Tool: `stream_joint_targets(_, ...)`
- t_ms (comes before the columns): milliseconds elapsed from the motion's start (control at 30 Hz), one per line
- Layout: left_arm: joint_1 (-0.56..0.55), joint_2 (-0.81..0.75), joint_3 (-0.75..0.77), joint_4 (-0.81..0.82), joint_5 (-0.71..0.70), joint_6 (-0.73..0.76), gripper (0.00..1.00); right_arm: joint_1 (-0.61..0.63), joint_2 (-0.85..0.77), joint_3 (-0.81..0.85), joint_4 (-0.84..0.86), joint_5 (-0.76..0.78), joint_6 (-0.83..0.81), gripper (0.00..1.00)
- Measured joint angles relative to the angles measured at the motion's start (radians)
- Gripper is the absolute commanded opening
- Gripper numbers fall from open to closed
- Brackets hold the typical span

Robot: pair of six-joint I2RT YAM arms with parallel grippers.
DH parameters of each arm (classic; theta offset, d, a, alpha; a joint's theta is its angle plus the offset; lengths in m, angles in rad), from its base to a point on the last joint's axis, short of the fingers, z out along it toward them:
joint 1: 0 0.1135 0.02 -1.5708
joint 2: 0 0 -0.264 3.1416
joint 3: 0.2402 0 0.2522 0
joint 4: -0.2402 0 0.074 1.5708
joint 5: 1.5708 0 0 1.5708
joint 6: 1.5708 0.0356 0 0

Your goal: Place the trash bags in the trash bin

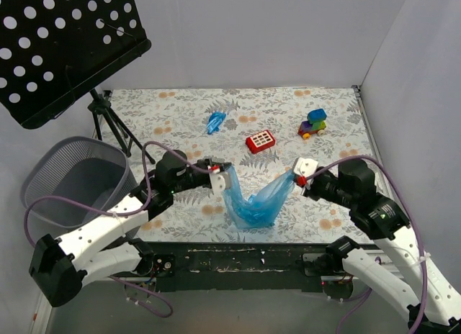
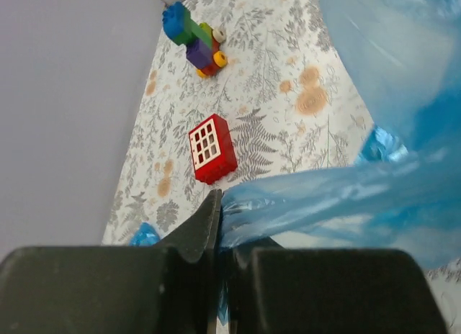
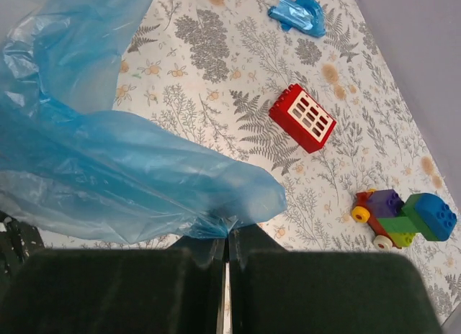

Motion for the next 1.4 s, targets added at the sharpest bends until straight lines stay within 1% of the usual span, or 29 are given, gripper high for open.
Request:
stream_joint_targets(100, -0.002, 0.068, 0.106, -0.035, -0.095, -0.227, 0.0, 0.0, 0.05, 0.036, 0.007, 0.033, 0.038, 0.01)
stream_joint_targets(200, 0.008, 0.208, 0.267, -0.129, -0.295, -0.48, 0.0, -0.023, 0.128, 0.066, 0.003, 0.1, 0.095, 0.01)
stream_joint_targets(267, 0.035, 0.28, 0.349, -0.189, -0.38, -0.605, 0.0, -0.06, 0.196, 0.113, -0.009, 0.13, 0.132, 0.01)
stream_joint_targets(333, 0.066, 0.325, 0.396, -0.258, -0.445, -0.713, 0.0, -0.098, 0.283, 0.173, -0.034, 0.143, 0.165, 0.01)
stream_joint_targets(500, 0.107, 0.407, 0.446, -0.435, -0.491, -0.854, 0.0, -0.206, 0.512, 0.286, -0.073, 0.084, 0.214, 0.01)
stream_joint_targets(600, 0.133, 0.532, 0.541, -0.502, -0.49, -0.883, 0.0, -0.286, 0.743, 0.43, -0.104, 0.009, 0.247, 0.01)
stream_joint_targets(667, 0.164, 0.622, 0.624, -0.489, -0.495, -0.873, 0.0, -0.347, 0.911, 0.559, -0.105, -0.015, 0.288, 0.01)
stream_joint_targets(733, 0.193, 0.714, 0.732, -0.454, -0.507, -0.844, 0.0, -0.398, 1.065, 0.736, -0.122, -0.014, 0.322, 0.01)
stream_joint_targets(767, 0.204, 0.77, 0.821, -0.449, -0.517, -0.826, 0.0, -0.417, 1.157, 0.877, -0.147, -0.01, 0.333, 0.01)
stream_joint_targets(800, 0.215, 0.841, 0.946, -0.444, -0.525, -0.806, 0.0, -0.438, 1.266, 1.07, -0.152, -0.003, 0.342, 0.01)
stream_joint_targets(833, 0.223, 0.912, 1.077, -0.426, -0.533, -0.785, 0.0, -0.447, 1.338, 1.201, -0.145, 0.003, 0.346, 0.01)
stream_joint_targets(900, 0.233, 1.072, 1.402, -0.362, -0.548, -0.737, 0.0, -0.459, 1.481, 1.528, -0.11, 0.034, 0.346, 0.01)
stream_joint_targets(933, 0.235, 1.148, 1.569, -0.321, -0.554, -0.709, 0.0, -0.46, 1.517, 1.631, -0.051, 0.052, 0.345, 0.01)
stream_joint_targets(967, 0.235, 1.218, 1.729, -0.261, -0.56, -0.676, 0.0, -0.46, 1.501, 1.64, 0.062, 0.073, 0.344, 0.01)
stream_joint_targets(1000, 0.232, 1.264, 1.834, -0.16, -0.559, -0.64, 0.0, -0.458, 1.437, 1.572, 0.191, 0.095, 0.344, 0.01)
stream_joint_targets(1033, 0.228, 1.27, 1.864, -0.049, -0.551, -0.596, 0.0, -0.455, 1.35, 1.468, 0.33, 0.113, 0.343, 0.01)
stream_joint_targets(1067, 0.221, 1.249, 1.849, 0.076, -0.537, -0.551, 0.0, -0.454, 1.271, 1.402, 0.426, 0.126, 0.338, 0.01)
stream_joint_targets(1100, 0.212, 1.212, 1.812, 0.193, -0.502, -0.501, 0.0, -0.446, 1.224, 1.402, 0.497, 0.144, 0.328, 0.01)
stream_joint_targets(1200, 0.162, 1.107, 1.707, 0.447, -0.394, -0.328, 0.0, -0.412, 1.169, 1.55, 0.718, 0.19, 0.291, 0.01)
stream_joint_targets(1233, 0.128, 1.056, 1.644, 0.552, -0.362, -0.261, 0.0, -0.4, 1.122, 1.529, 0.795, 0.198, 0.272, 0.01)
stream_joint_targets(1267, 0.108, 1.02, 1.593, 0.609, -0.344, -0.224, 0.0, -0.389, 1.05, 1.434, 0.875, 0.199, 0.252, 0.01)
stream_joint_targets(1333, 0.054, 0.919, 1.411, 0.743, -0.318, -0.153, 0.0, -0.375, 0.869, 1.15, 1.0, 0.199, 0.203, 0.01)
stream_joint_targets(1367, 0.034, 0.857, 1.28, 0.803, -0.317, -0.127, 0.0, -0.373, 0.758, 0.956, 1.076, 0.202, 0.173, 0.01)
stream_joint_targets(1400, 0.03, 0.818, 1.18, 0.826, -0.32, -0.119, 0.0, -0.374, 0.665, 0.772, 1.112, 0.209, 0.149, 0.01)
